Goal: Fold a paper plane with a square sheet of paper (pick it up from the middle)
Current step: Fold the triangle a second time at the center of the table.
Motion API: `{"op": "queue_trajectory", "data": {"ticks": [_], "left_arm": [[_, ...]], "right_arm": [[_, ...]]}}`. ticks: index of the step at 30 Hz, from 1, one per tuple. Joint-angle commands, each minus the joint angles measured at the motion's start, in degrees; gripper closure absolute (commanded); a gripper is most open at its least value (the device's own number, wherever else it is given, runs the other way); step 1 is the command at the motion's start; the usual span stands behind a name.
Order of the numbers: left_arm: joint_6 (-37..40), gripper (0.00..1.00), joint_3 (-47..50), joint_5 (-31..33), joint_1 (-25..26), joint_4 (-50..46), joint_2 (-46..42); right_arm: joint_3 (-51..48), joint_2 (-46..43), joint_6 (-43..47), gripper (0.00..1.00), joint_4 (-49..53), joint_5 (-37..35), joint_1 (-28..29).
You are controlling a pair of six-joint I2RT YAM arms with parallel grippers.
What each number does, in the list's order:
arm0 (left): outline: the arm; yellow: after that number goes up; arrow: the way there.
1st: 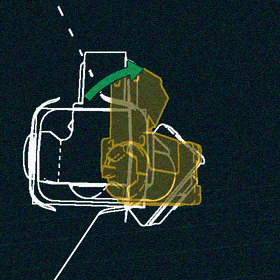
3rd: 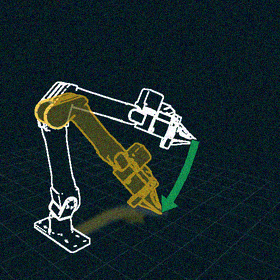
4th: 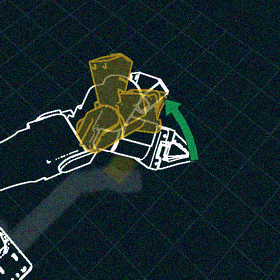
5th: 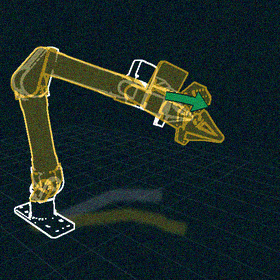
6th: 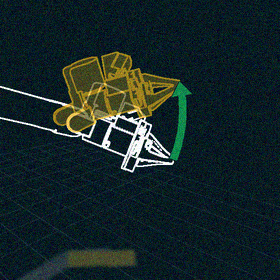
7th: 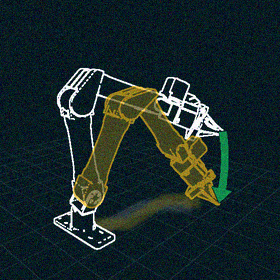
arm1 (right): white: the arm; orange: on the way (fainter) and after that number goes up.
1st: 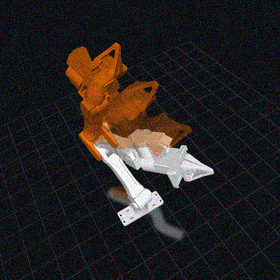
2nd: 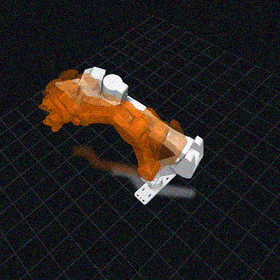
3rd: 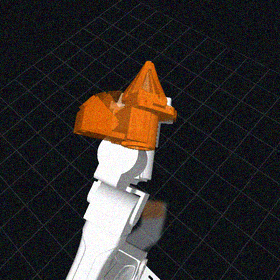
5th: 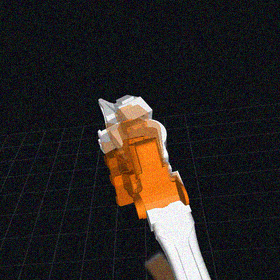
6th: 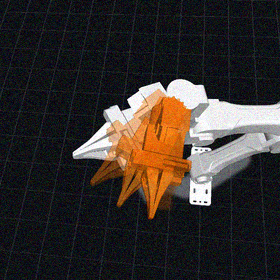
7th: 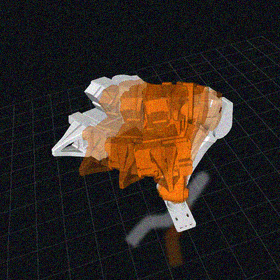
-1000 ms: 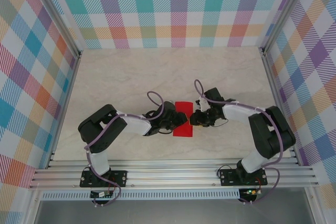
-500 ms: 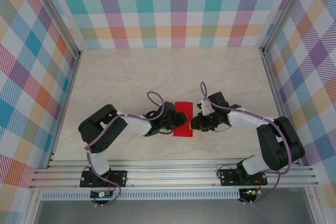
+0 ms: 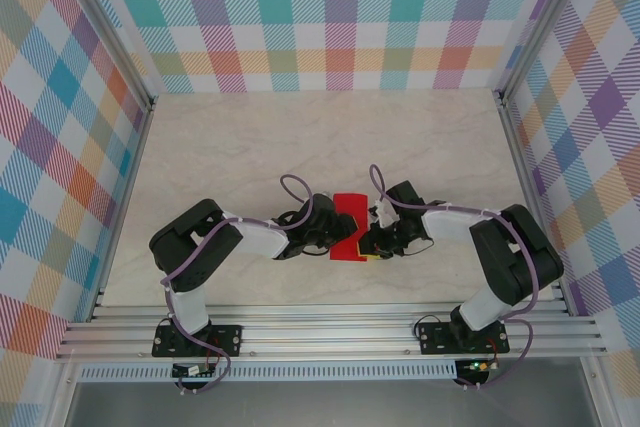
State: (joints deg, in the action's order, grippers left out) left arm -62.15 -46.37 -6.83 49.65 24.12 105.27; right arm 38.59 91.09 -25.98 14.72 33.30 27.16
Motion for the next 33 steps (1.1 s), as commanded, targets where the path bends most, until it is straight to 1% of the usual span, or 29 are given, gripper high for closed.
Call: {"op": "queue_trajectory", "data": {"ticks": [1, 7, 16, 22, 26, 33], "left_arm": [[-0.2, 0.65, -0.3, 0.2, 1.1, -2.3, 1.9], [0.1, 0.65, -0.5, 0.4, 1.1, -2.7, 1.8], [0.5, 0.63, -0.5, 0.2, 1.1, -2.2, 1.2], [2.3, 0.58, -0.7, 1.5, 1.1, -2.3, -2.4], [3.3, 0.57, -0.7, 1.9, 1.1, -2.3, -4.7], [2.3, 0.57, -0.2, -0.6, 1.3, -0.1, -4.5]], "right_arm": [[1.7, 0.7, 1.8, 0.82, 1.4, -3.5, 0.3], [1.8, 0.8, 1.8, 0.81, 2.5, -6.1, 0.2], [2.0, 3.0, 1.9, 0.81, 3.1, -7.0, 0.1], [1.7, 3.7, 0.4, 0.84, 4.4, -8.4, 0.2], [1.9, 4.4, 0.0, 0.85, 4.4, -8.6, 0.2], [2.1, 4.7, 0.1, 0.85, 4.2, -8.4, 0.1]]}}
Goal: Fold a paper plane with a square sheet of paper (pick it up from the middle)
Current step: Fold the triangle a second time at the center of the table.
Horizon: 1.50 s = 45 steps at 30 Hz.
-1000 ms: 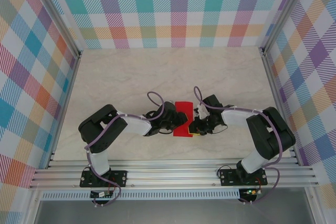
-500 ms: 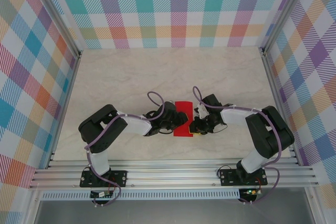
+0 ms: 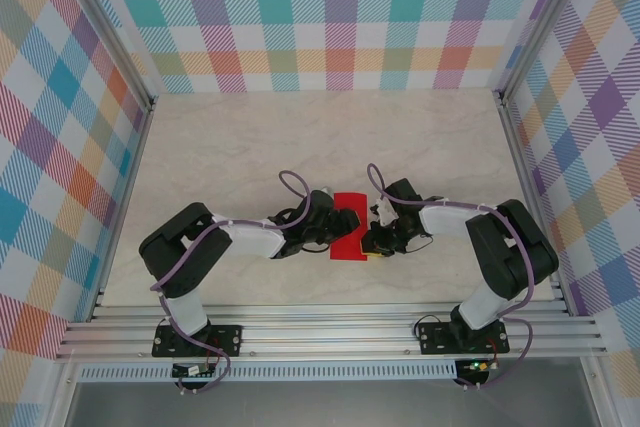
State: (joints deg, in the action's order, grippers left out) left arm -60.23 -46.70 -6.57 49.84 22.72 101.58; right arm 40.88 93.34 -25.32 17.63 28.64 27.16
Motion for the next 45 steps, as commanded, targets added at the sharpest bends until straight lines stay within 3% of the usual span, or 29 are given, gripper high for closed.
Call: {"op": "queue_trajectory", "data": {"ticks": [1, 8, 19, 45], "left_arm": [[0.1, 0.57, -0.1, -1.6, 1.3, 1.8, -0.2], [-2.0, 0.58, -0.9, -3.1, 2.5, 5.4, 5.2], [-2.1, 0.6, 1.3, 7.6, 1.9, -2.8, 3.6], [1.3, 0.57, -0.6, 8.2, -4.5, -10.1, 1.4]], "right_arm": [[-0.2, 2.5, -0.4, 0.85, 1.3, -3.6, 0.1], [-0.3, 2.7, -0.5, 0.86, 1.2, -3.7, 0.1], [0.0, 3.4, -1.1, 0.87, 1.9, -4.6, -0.1], [0.2, 3.8, -1.1, 0.87, 2.2, -4.3, -0.4]]}}
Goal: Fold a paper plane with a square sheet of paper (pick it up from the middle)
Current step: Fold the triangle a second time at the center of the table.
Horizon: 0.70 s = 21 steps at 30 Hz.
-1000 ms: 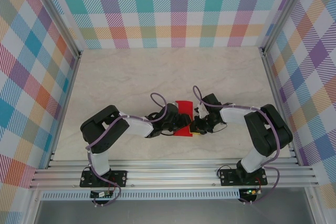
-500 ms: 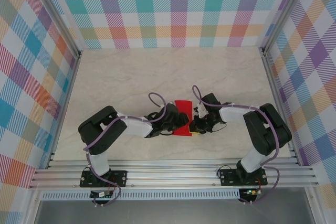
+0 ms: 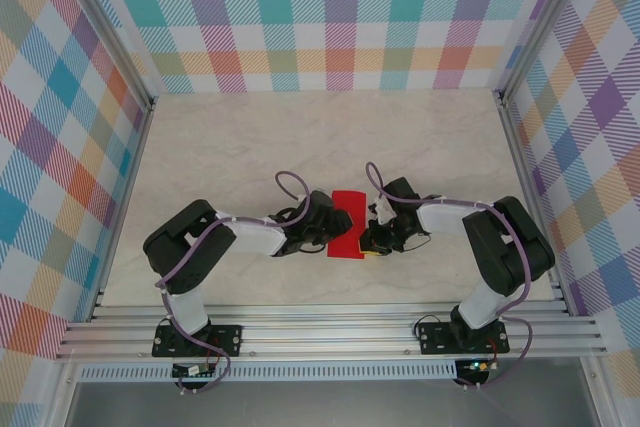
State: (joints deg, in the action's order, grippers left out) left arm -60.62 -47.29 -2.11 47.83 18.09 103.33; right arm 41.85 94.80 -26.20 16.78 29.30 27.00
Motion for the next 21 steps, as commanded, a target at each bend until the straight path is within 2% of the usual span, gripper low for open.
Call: {"op": "queue_trajectory", "data": {"ticks": [1, 13, 21], "left_arm": [[1.7, 0.57, 0.0, 3.8, -2.8, -5.8, -0.6], [2.1, 0.54, -1.8, 1.2, -6.3, -6.5, -0.8], [2.4, 0.54, -1.7, -2.4, -6.0, -5.1, -4.9]], "right_arm": [[-0.7, 2.3, -0.2, 0.87, 3.1, -5.0, -0.3], [-0.7, 2.4, 0.0, 0.88, 3.0, -4.7, -0.3], [-0.7, 2.3, 0.1, 0.87, 3.0, -4.4, -0.3]]}}
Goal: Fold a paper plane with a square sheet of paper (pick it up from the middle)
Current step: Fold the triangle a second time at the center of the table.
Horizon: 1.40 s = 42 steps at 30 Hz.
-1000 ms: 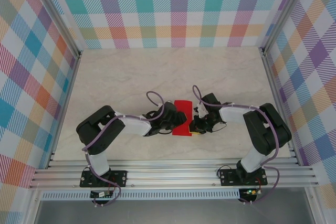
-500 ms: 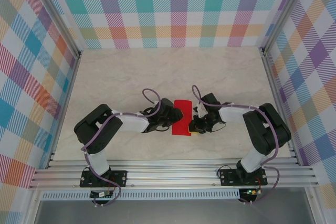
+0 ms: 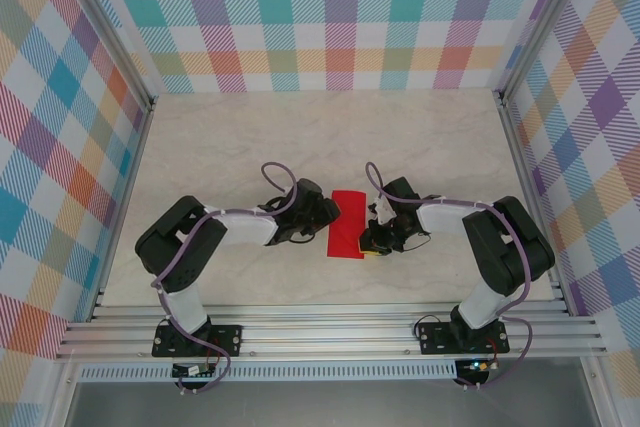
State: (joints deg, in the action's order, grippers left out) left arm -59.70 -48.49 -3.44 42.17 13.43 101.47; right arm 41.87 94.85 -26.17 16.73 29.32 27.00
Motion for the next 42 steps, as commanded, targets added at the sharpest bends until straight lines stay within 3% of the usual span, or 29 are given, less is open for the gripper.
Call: {"op": "queue_trajectory", "data": {"ticks": [1, 15, 26, 34, 42], "left_arm": [[1.7, 0.54, -0.6, -1.7, 0.0, 0.1, -3.3], [1.3, 0.61, -5.0, -8.1, 2.6, 3.7, 6.4], [0.7, 0.65, -3.2, -5.3, 2.5, 1.5, 7.8], [0.9, 0.65, -3.2, -5.2, 2.5, 1.3, 8.4], [0.6, 0.66, -3.3, -5.5, 2.6, 1.6, 8.5]], "right_arm": [[-0.7, 2.4, 0.1, 0.87, 3.0, -4.5, -0.3], [-0.4, 2.1, 0.2, 0.87, 3.1, -4.3, -0.4], [1.6, -1.6, 0.0, 0.85, 5.8, -3.0, -0.4], [3.8, -6.6, -1.2, 0.84, 5.7, 1.9, -0.2], [6.3, -1.3, -3.7, 0.85, 1.3, 4.3, 1.7]]}}
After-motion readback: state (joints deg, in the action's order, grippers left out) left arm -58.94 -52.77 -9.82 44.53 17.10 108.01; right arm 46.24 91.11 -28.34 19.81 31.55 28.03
